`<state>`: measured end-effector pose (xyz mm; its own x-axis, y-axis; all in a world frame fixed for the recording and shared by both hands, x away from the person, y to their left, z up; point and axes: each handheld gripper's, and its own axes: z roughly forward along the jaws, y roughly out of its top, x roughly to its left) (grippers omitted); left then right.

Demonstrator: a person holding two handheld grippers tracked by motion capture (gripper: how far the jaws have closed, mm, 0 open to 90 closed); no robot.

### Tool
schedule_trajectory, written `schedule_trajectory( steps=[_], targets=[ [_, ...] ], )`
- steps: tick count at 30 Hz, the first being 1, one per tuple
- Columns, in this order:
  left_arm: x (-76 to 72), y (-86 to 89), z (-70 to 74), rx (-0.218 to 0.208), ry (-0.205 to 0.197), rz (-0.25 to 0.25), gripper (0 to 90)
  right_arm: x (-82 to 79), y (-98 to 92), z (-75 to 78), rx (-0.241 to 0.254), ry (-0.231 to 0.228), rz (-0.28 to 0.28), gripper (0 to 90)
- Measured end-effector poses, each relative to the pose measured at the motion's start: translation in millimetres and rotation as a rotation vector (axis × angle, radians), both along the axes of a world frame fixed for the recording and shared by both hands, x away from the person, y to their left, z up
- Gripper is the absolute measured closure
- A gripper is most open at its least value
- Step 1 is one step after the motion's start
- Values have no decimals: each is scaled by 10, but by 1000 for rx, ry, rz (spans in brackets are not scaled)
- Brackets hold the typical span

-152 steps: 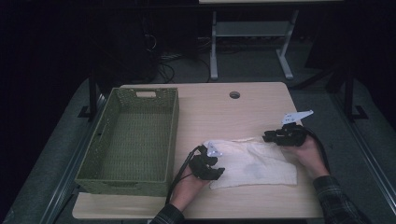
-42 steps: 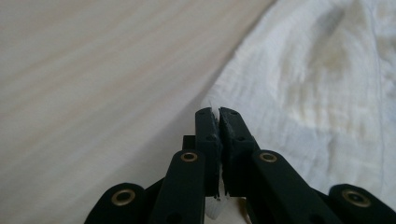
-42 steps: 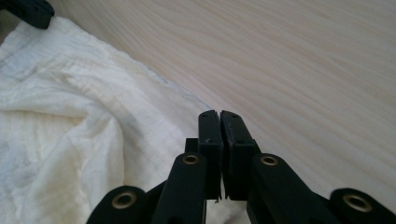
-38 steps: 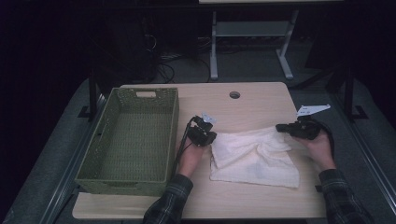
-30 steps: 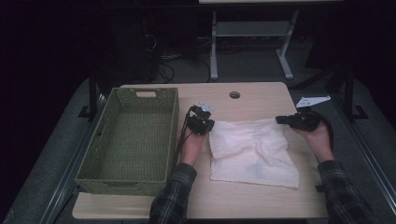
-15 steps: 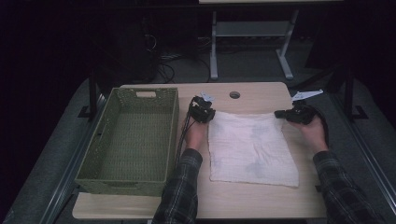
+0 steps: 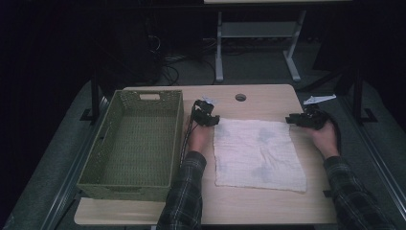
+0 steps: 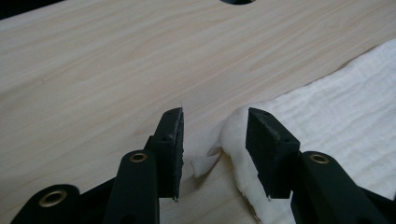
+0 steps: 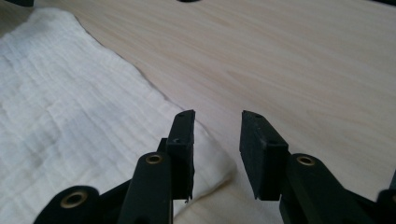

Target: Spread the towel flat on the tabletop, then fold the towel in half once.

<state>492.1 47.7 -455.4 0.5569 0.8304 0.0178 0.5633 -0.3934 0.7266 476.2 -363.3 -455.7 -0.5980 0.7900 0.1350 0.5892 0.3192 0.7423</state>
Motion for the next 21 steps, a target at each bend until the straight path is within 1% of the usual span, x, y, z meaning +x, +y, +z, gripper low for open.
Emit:
schedule_trajectory(
  steps=[1, 2, 3, 5, 7, 10, 11, 13, 15, 17, 20, 21],
  targets=[
    [16, -4, -39, 6, 11, 2, 560, 2, -8, -28, -2, 7, -5, 650],
    [16, -4, -39, 6, 11, 2, 560, 3, -16, -56, -4, 16, -8, 650],
    [22, -3, -62, 10, 19, 1, 560, 3, -16, -56, -4, 16, -8, 650],
    [38, 0, -105, 14, 34, -1, 560, 3, -39, -127, 0, 28, -13, 649],
    [44, -21, -149, 19, 43, -7, 560, 5, -45, -162, -1, 36, -7, 646],
    [48, -28, -153, 14, 37, -8, 570, 4, -29, -180, -6, 42, -8, 646],
    [49, -31, -154, 16, 35, -15, 585, 9, -29, -186, -9, 40, -3, 647],
    [47, -32, -155, 14, 35, -18, 599, 10, -10, -192, -10, 48, -13, 655],
    [45, -30, -155, 8, 40, -22, 629, 9, -5, -217, -28, 32, -6, 682],
    [40, -40, -152, 11, 39, -24, 639, 7, -4, -218, -27, 31, -9, 686],
    [36, -52, -153, 10, 40, -27, 688, -3, -5, -216, -22, 38, -17, 708],
    [31, -60, -151, 12, 40, -32, 688, -4, -8, -219, -22, 36, -17, 729]
  ],
)
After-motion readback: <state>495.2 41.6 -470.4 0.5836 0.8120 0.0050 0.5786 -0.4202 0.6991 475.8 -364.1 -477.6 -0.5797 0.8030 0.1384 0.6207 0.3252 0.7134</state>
